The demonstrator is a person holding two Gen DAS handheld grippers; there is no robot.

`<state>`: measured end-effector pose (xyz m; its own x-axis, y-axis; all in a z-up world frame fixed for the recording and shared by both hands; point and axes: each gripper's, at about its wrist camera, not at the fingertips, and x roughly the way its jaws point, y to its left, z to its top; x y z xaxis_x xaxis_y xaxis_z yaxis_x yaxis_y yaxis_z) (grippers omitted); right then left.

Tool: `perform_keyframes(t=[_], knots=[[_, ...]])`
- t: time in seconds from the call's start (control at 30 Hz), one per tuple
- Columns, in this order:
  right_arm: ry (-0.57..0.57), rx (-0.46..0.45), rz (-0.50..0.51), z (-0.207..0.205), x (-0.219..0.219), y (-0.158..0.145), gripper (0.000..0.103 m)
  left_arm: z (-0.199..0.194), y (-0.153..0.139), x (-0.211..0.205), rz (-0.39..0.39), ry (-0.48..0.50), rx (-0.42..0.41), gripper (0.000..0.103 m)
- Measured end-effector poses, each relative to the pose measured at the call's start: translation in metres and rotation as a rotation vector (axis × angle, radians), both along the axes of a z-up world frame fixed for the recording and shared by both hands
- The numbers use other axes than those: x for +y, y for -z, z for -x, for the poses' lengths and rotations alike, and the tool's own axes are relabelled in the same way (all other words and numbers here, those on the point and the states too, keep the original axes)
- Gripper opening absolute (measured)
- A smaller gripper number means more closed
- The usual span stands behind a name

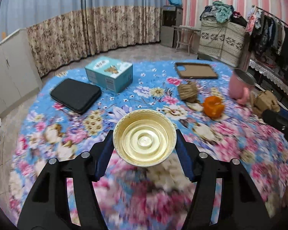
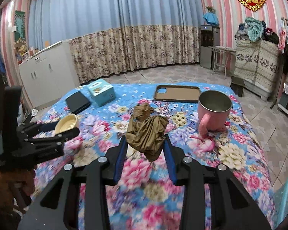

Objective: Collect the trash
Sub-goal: 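Grasp the cream bowl with the left tool while the right tool grasps the brown crumpled cloth, then carry the cream bowl and brown cloth toward the wastebasket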

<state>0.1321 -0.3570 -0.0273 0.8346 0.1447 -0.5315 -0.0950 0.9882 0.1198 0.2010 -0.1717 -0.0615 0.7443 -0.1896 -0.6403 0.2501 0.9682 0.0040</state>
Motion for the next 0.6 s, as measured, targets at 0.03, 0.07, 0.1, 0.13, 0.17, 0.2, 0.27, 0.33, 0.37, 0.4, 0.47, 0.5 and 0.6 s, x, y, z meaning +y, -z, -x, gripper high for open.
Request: perform_keyframes(t=[0.03,0.07,0.1,0.13,0.17,0.2,0.27,0.33,0.37,0.4,0.47,0.5,0.6], knots=[[-0.002,-0.008,0.002,0.008,0.001,-0.003,0.037,0.007,-0.004,0.000,0.000,0.001,-0.009,0.061],[-0.007,-0.019,0.002,0.019,0.003,-0.008,0.037,0.020,-0.012,0.001,0.001,0.004,-0.025,0.061],[-0.007,-0.026,0.002,0.026,0.002,-0.011,0.037,0.027,-0.016,0.001,0.001,0.008,-0.028,0.060],[-0.004,-0.037,-0.005,0.035,0.003,-0.015,0.037,0.033,-0.020,0.001,0.001,0.015,-0.030,0.061],[-0.006,-0.042,-0.013,0.041,0.003,-0.017,0.037,0.041,-0.023,0.000,0.003,0.019,-0.031,0.060],[-0.006,-0.046,-0.022,0.047,0.004,-0.019,0.037,0.046,-0.025,0.000,0.003,0.020,-0.031,0.060],[-0.008,-0.057,-0.030,0.060,0.005,-0.023,0.037,0.057,-0.027,-0.001,0.008,0.021,-0.027,0.061],[-0.010,-0.073,-0.034,0.072,0.005,-0.026,0.037,0.069,-0.029,-0.002,0.004,0.022,-0.036,0.061],[-0.010,-0.082,-0.032,0.079,0.005,-0.029,0.037,0.076,-0.032,-0.004,-0.001,0.029,-0.042,0.061],[-0.011,-0.088,-0.033,0.084,0.004,-0.030,0.037,0.080,-0.034,-0.006,-0.003,0.033,-0.049,0.061],[-0.005,-0.102,-0.035,0.094,0.000,-0.033,0.037,0.090,-0.040,-0.012,-0.013,0.040,-0.065,0.061],[-0.003,-0.104,-0.039,0.097,-0.002,-0.034,0.037,0.094,-0.043,-0.014,-0.011,0.042,-0.070,0.061],[-0.002,-0.106,-0.040,0.106,-0.008,-0.037,0.037,0.105,-0.050,-0.020,-0.009,0.051,-0.082,0.061]])
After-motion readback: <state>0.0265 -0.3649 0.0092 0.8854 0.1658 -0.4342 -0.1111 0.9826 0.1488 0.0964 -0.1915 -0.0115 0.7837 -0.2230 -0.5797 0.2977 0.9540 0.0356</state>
